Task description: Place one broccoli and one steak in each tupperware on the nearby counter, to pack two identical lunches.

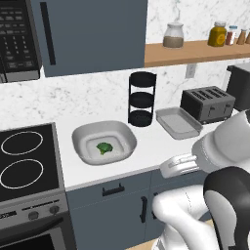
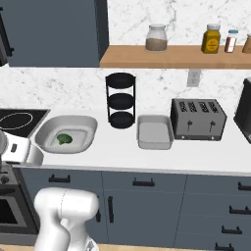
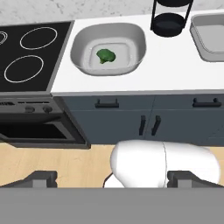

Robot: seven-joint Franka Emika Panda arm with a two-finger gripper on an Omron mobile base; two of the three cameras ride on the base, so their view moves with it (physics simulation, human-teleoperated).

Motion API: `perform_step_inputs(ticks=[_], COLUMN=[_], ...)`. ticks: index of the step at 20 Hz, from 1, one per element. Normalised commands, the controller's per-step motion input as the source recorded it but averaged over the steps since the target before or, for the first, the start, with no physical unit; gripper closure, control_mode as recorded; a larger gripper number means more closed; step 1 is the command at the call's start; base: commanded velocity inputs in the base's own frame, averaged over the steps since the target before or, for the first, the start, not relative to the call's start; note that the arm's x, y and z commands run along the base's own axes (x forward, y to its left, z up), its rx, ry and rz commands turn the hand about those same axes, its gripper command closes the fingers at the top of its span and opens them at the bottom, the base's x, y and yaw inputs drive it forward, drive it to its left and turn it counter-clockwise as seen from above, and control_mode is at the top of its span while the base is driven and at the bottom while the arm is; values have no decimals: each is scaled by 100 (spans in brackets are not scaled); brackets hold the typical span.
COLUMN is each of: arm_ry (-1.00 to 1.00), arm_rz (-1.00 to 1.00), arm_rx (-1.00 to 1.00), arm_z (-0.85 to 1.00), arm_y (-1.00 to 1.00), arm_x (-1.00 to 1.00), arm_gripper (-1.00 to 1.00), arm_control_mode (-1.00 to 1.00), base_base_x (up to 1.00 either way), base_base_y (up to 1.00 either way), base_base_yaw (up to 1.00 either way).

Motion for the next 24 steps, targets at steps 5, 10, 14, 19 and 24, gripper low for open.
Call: perform_step_inputs(ticks=[5, 10, 14, 19, 24], arm_ry=[0, 0, 0, 0, 0], arm_rz=[0, 0, 0, 0, 0], arm_rx=[0, 0, 0, 0, 0], arm_z=[0, 0, 0, 0, 0], arm_y=[0, 0, 0, 0, 0], arm_x=[0, 0, 0, 0, 0], arm_gripper=[-100, -100, -100, -100, -100], arm_control_mode=[100, 100, 100, 100, 100], base_base_x=[-7, -72, -81, -27, 9], base_base_y=[-13, -51, -51, -71, -100], base_base_yaw=[0, 0, 1, 2, 11])
